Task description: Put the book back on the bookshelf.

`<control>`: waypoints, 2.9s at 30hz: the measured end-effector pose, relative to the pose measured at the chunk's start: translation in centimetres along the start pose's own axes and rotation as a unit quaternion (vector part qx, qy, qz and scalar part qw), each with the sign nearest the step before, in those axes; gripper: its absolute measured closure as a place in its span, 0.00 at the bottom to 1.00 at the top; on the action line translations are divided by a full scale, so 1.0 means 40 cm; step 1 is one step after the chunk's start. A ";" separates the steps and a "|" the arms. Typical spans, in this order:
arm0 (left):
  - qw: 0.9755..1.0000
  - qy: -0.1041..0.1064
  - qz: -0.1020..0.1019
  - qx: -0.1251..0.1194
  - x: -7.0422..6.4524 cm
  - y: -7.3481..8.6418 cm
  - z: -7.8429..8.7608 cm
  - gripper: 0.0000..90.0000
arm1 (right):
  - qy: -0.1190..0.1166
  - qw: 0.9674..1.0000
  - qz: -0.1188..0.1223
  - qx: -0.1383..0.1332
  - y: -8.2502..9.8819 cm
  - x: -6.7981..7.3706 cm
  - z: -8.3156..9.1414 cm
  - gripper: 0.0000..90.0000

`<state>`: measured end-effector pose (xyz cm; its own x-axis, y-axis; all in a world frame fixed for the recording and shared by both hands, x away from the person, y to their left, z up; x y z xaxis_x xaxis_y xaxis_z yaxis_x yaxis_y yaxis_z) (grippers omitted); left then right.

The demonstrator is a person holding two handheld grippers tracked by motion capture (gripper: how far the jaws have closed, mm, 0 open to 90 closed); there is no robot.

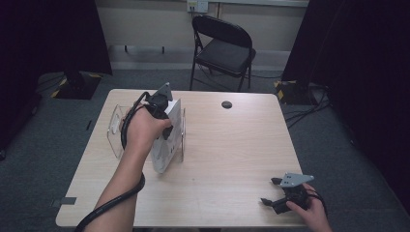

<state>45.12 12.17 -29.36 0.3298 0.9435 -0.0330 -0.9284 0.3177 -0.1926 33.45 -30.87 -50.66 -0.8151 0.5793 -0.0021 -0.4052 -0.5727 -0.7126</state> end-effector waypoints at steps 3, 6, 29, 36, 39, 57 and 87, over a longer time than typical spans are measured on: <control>1.000 -0.007 -0.001 0.001 -0.001 -0.006 -0.001 0.59 | 0.000 1.000 0.000 0.000 0.000 0.000 0.000 0.10; 1.000 -0.007 0.002 -0.001 -0.004 -0.009 -0.002 0.59 | 0.000 1.000 0.000 0.000 0.000 0.000 0.000 0.10; 1.000 -0.005 0.001 0.011 0.000 -0.047 -0.010 0.59 | -0.001 1.000 0.000 0.000 0.000 0.001 0.000 0.10; 1.000 -0.006 0.007 0.010 0.000 -0.056 -0.012 0.59 | -0.001 1.000 0.001 0.000 0.000 0.001 0.000 0.10; 1.000 -0.006 0.012 0.009 0.003 -0.058 -0.014 0.59 | -0.001 1.000 0.001 0.000 0.000 0.001 0.000 0.10; 1.000 -0.011 0.025 0.003 -0.002 -0.079 -0.020 0.59 | -0.002 1.000 0.001 0.000 0.000 0.001 0.000 0.10; 0.998 -0.038 0.055 -0.020 -0.020 -0.108 -0.083 0.59 | -0.002 1.000 0.002 0.000 0.000 0.002 0.001 0.10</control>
<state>49.44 9.73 -31.76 0.2101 0.9775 0.0176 -0.9502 0.2084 -0.2317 33.39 -30.85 -50.65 -0.8179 0.5753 -0.0016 -0.4028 -0.5746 -0.7125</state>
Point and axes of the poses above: each handheld gripper's, and its own axes: z roughly backward along the jaws, y roughly out of its underside, x roughly to its left, the point moved 1 cm from there along -z, roughly forward along the jaws, and after that the axes turned 1 degree about x, right-handed, at the moved point
